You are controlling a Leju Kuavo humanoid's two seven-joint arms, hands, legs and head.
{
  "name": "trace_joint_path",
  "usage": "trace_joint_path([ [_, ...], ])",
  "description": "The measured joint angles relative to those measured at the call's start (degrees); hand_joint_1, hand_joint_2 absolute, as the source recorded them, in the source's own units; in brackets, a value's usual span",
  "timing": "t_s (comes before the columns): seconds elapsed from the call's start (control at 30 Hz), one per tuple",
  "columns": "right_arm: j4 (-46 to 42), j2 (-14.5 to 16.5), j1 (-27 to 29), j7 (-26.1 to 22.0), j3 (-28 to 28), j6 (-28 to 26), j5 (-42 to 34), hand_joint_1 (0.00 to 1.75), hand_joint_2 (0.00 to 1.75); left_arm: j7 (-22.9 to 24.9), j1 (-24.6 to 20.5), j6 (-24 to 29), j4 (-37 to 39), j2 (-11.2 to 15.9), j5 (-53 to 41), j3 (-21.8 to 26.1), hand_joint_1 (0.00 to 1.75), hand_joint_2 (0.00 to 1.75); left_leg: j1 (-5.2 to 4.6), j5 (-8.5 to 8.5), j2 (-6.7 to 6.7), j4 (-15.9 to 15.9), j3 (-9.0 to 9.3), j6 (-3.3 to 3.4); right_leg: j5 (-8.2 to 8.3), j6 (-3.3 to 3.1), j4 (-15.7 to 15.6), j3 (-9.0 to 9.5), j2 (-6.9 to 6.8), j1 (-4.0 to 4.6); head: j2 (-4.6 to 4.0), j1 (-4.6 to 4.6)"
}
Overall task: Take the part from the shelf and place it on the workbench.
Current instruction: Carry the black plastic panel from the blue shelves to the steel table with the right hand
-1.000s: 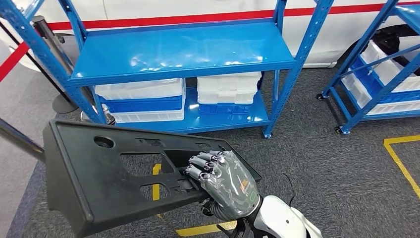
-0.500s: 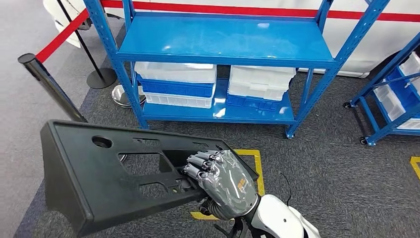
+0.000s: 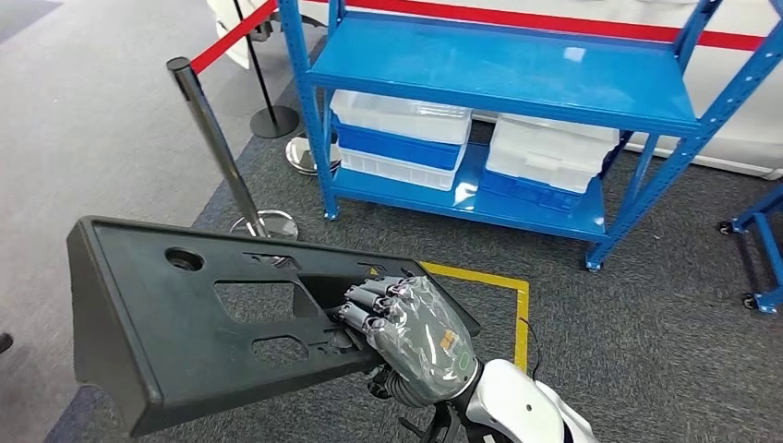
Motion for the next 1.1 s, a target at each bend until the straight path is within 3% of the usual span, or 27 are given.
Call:
trace_joint_path([
  [0.03, 0.0, 0.03, -0.03, 0.0, 0.02, -0.01, 0.01, 1.75, 1.75, -0.01, -0.02, -0.01, 0.0, 0.0, 0.0, -0.01, 0.0, 1.75, 0.24, 1.5, 0.6, -1.3, 2.28, -0.26, 0.51, 0.28, 0.54, -1.15, -0.85, -0.01, 0.0, 0.0],
  [0.07, -0.02, 0.08, -0.08, 0.01, 0.04, -0.01, 0.01, 1.75, 1.75, -0.04, -0.1, -0.03, -0.01, -0.03, 0.0, -0.02, 0.0, 1.75, 0.38, 1.39, 1.66, -4.61, 5.89, -0.44, 0.91, 0.6, 1.12, -2.11, -1.55, 0.05, 0.01, -0.04],
  [0.13, -0.07, 0.19, -0.25, 0.03, 0.03, -0.03, 0.02, 1.75, 1.75, -0.12, -0.3, -0.05, -0.07, -0.06, 0.0, -0.02, 0.0, 1.75, 0.03, -2.08, 3.47, -13.34, 12.71, -0.03, 1.66, 1.34, 2.17, -3.21, -2.89, 0.1, 0.01, -0.01],
  [0.17, -0.08, 0.25, -0.33, 0.02, 0.04, -0.03, 0.02, 1.75, 1.75, -0.17, -0.35, -0.06, -0.1, -0.08, 0.0, -0.02, 0.0, 1.75, -0.32, -3.52, 3.78, -16.28, 14.46, 0.4, 2.13, 1.7, 2.42, -3.49, -3.56, 0.04, 0.01, 0.01],
  [0.23, -0.04, 0.36, -0.41, -0.01, 0.1, -0.01, 0.03, 1.75, 1.75, -0.2, -0.09, -0.08, -0.13, -0.08, 0.0, -0.01, 0.0, 1.75, -0.66, -3.35, 3.06, -17.73, 13.88, 1.66, 2.93, 2.52, 2.58, -3.84, -4.34, -0.33, 0.01, 0.06],
  [0.27, -0.02, 0.4, -0.41, -0.02, 0.13, 0.0, 0.03, 1.75, 1.75, -0.17, 0.01, -0.08, -0.13, -0.09, 0.0, 0.0, 0.0, 1.75, -0.68, -2.69, 2.65, -17.89, 13.2, 2.22, 2.08, 2.93, 3.09, -4.22, -3.33, -0.55, 0.0, 0.08],
  [0.3, 0.01, 0.43, -0.37, -0.02, 0.15, 0.01, 0.04, 1.75, 1.75, -0.14, 0.09, -0.08, -0.13, -0.09, 0.0, 0.01, 0.0, 1.75, -0.64, -1.85, 2.29, -17.99, 12.4, 2.89, 0.07, 3.25, 4.46, -4.78, -1.56, -0.71, 0.0, 0.08],
  [0.37, 0.12, 0.4, -0.22, 0.01, 0.15, 0.02, 0.04, 1.75, 1.75, -0.1, 0.04, -0.08, -0.13, -0.08, 0.0, 0.01, 0.0, 1.75, -0.86, 0.03, 1.39, -18.01, 10.27, 3.82, -6.26, 3.43, 10.12, -6.23, 2.61, -0.84, 0.01, 0.08],
  [0.4, 0.19, 0.38, -0.16, 0.02, 0.15, 0.03, 0.05, 1.75, 1.75, -0.1, 0.01, -0.08, -0.13, -0.07, 0.0, 0.01, 0.0, 1.75, -1.06, 1.01, 0.78, -17.95, 9.08, 4.09, -8.69, 3.27, 13.61, -6.71, 3.7, -0.78, 0.01, 0.08],
  [0.43, 0.27, 0.37, -0.11, 0.03, 0.15, 0.03, 0.08, 1.75, 1.75, -0.1, 0.01, -0.1, -0.13, -0.07, 0.0, 0.01, 0.0, 1.75, -1.27, 1.97, 0.06, -17.87, 7.77, 4.21, -9.62, 3.01, 16.42, -6.77, 4.19, -0.67, 0.01, 0.08],
  [0.47, 0.34, 0.37, -0.09, 0.05, 0.16, 0.05, 0.12, 1.75, 1.75, -0.11, 0.02, -0.11, -0.13, -0.09, 0.0, 0.01, 0.0, 1.75, -1.44, 2.91, -0.73, -17.74, 6.48, 4.24, -8.98, 2.66, 17.87, -6.16, 4.4, -0.48, 0.01, 0.07],
  [0.53, 0.41, 0.44, -0.18, 0.1, 0.17, 0.16, 0.18, 1.75, 1.75, -0.11, 0.04, -0.16, -0.13, -0.14, 0.0, 0.01, 0.0, 1.75, -1.61, 4.64, -2.31, -17.41, 4.1, 4.17, -5.35, 1.61, 15.46, -2.32, 5.06, 0.19, 0.0, 0.07],
  [0.57, 0.4, 0.48, -0.3, 0.14, 0.16, 0.22, 0.2, 1.75, 1.75, -0.13, -0.01, -0.17, -0.13, -0.2, 0.0, 0.0, 0.0, 1.75, -1.59, 5.45, -3.03, -17.27, 3.18, 4.11, -4.4, 0.89, 11.95, 0.73, 6.1, 0.61, 0.01, 0.05],
  [0.63, 0.35, 0.6, -0.62, 0.16, 0.15, 0.28, 0.21, 1.75, 1.75, -0.19, -0.19, -0.25, -0.13, -0.43, 0.0, -0.01, 0.0, 1.75, -1.64, 7.14, -4.37, -17.34, 2.08, 3.79, -5.52, -0.14, 3.55, 6.49, 8.28, 1.1, 0.01, 0.04],
  [0.7, 0.31, 0.74, -0.9, 0.17, 0.16, 0.34, 0.22, 1.75, 1.75, -0.28, -0.14, -0.33, -0.13, -0.6, 0.0, -0.01, 0.0, 1.75, -1.58, 8.92, -5.65, -18.14, 1.72, 3.05, -6.58, -0.52, -0.67, 8.37, 8.52, 1.35, 0.01, 0.12],
  [0.77, 0.32, 0.98, -1.02, 0.24, 0.18, 0.57, 0.22, 1.75, 1.75, -0.34, 0.15, -0.34, -0.13, -0.58, 0.0, 0.01, 0.0, 1.75, -1.5, 9.2, -5.64, -18.48, 1.27, 2.53, -4.9, -0.74, -1.42, 7.45, 6.96, 1.08, 0.01, 0.19],
  [0.8, 0.32, 1.14, -1.05, 0.27, 0.19, 0.69, 0.22, 1.75, 1.75, -0.35, 0.21, -0.34, -0.13, -0.57, 0.0, 0.01, 0.0, 1.75, -1.54, 7.54, -4.76, -17.54, 0.76, 2.39, -3.88, -0.93, -1.82, 6.86, 6.14, 0.84, 0.01, 0.14],
  [0.9, 0.33, 1.5, -1.02, 0.34, 0.23, 0.82, 0.23, 1.75, 1.75, -0.35, 0.14, -0.34, -0.15, -0.52, 0.0, 0.01, 0.0, 1.75, -1.05, -1.78, -1.4, -8.31, -1.09, 1.45, -1.37, -0.82, -2.13, 4.32, 3.47, 0.58, 0.01, 0.05],
  [0.93, 0.34, 1.55, -1.0, 0.35, 0.25, 0.83, 0.23, 1.75, 1.75, -0.35, 0.14, -0.34, -0.15, -0.52, 0.0, 0.01, 0.0, 1.75, -0.63, -3.01, -0.9, -4.6, -1.37, 0.93, -0.65, -0.53, -2.01, 3.28, 2.42, 0.55, 0.01, 0.05],
  [0.97, 0.34, 1.56, -0.98, 0.37, 0.27, 0.83, 0.23, 1.75, 1.75, -0.35, 0.13, -0.34, -0.15, -0.52, 0.0, 0.01, 0.0, 1.75, -0.14, -2.5, -0.58, -1.87, -1.23, 0.4, 0.0, -0.25, -1.79, 2.19, 1.37, 0.5, 0.01, 0.04],
  [1.0, 0.35, 1.57, -0.99, 0.38, 0.3, 0.83, 0.23, 1.75, 1.75, -0.35, 0.12, -0.34, -0.15, -0.52, 0.0, 0.01, 0.0, 1.75, 0.38, -0.78, -0.3, -0.65, -0.43, -0.15, 0.59, 0.1, -1.41, 0.98, 0.35, 0.39, 0.0, 0.05],
  [1.03, 0.35, 1.58, -1.01, 0.39, 0.31, 0.83, 0.23, 1.75, 1.75, -0.36, 0.12, -0.33, -0.15, -0.53, 0.0, 0.01, 0.0, 1.75, 0.91, 1.05, 0.17, -1.34, 1.4, -0.75, 1.1, 0.52, -0.85, -0.32, -0.61, 0.22, 0.0, 0.04],
  [1.07, 0.34, 1.61, -1.06, 0.41, 0.32, 0.83, 0.23, 1.75, 1.75, -0.38, 0.07, -0.33, -0.14, -0.62, 0.0, -0.01, 0.0, 1.75, 1.41, 1.56, 1.27, -3.96, 4.29, -1.42, 1.49, 0.95, -0.08, -1.39, -1.4, 0.18, 0.01, -0.01],
  [1.1, 0.31, 1.67, -1.17, 0.48, 0.3, 0.83, 0.23, 1.75, 1.75, -0.42, -0.01, -0.34, -0.18, -0.71, 0.0, -0.01, 0.0, 1.75, 1.6, 0.61, 2.51, -8.16, 7.87, -1.94, 1.74, 1.4, 0.86, -2.39, -2.1, 0.14, 0.01, -0.06],
])
